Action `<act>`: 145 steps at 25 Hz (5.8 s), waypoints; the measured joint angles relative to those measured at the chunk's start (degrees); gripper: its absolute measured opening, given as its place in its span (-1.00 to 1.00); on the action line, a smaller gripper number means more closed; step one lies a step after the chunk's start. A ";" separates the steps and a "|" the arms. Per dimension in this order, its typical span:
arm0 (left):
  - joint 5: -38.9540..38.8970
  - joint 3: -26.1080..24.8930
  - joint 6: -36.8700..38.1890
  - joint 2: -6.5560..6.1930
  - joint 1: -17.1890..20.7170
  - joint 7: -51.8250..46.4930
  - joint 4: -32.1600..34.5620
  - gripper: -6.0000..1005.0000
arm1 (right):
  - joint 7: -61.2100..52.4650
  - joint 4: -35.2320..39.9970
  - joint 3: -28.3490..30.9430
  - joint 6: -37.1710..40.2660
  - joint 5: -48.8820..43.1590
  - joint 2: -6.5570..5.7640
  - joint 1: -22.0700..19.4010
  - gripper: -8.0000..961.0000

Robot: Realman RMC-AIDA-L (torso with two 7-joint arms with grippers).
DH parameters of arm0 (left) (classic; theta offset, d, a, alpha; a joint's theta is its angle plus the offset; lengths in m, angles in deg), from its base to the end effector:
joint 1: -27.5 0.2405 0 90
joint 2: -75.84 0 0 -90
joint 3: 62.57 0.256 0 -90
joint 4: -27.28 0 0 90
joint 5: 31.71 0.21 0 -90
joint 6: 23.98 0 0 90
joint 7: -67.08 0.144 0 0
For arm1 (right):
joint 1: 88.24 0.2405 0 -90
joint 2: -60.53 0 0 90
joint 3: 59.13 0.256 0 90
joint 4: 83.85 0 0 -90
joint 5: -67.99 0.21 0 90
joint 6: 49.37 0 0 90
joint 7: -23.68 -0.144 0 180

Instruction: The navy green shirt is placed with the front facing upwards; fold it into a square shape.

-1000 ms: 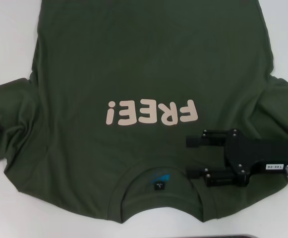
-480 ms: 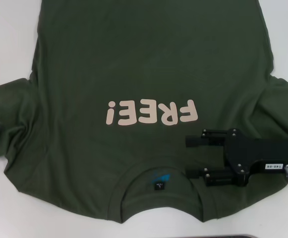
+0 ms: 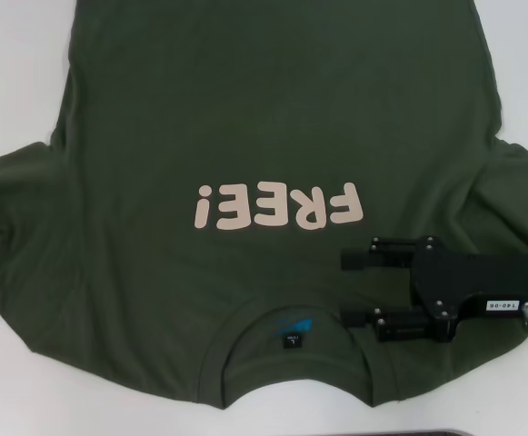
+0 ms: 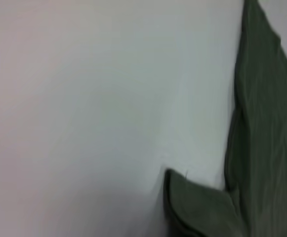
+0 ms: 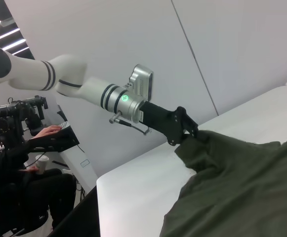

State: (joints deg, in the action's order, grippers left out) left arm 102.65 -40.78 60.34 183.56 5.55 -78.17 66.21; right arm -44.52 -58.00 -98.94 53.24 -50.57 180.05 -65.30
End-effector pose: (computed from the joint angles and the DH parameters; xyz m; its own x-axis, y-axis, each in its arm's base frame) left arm -0.3974 0.2879 0.1098 -0.2583 0.7950 0.5488 0.9633 0.2553 0.0835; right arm 0.2863 0.2362 -0.0364 0.7192 -0.4311 -0.5449 -0.4231 -0.8938 0.1486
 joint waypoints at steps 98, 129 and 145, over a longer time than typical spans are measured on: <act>-17.64 -1.76 17.02 4.57 0.75 17.85 -5.48 0.70 | -63.04 23.35 19.38 -3.62 -22.04 -13.02 -0.04 0.64; -17.64 -2.02 16.30 4.86 0.38 17.93 -5.68 0.69 | -65.16 18.10 17.79 -13.68 -26.64 -11.53 3.00 0.54; -17.64 -2.01 16.37 5.12 0.78 18.42 -5.80 0.68 | -65.85 15.07 16.86 -15.40 -26.63 -11.25 3.90 0.49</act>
State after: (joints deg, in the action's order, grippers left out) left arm 85.01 -42.79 76.71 188.68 6.32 -59.74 60.41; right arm -110.37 -42.93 -82.08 37.84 -77.20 168.79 -61.40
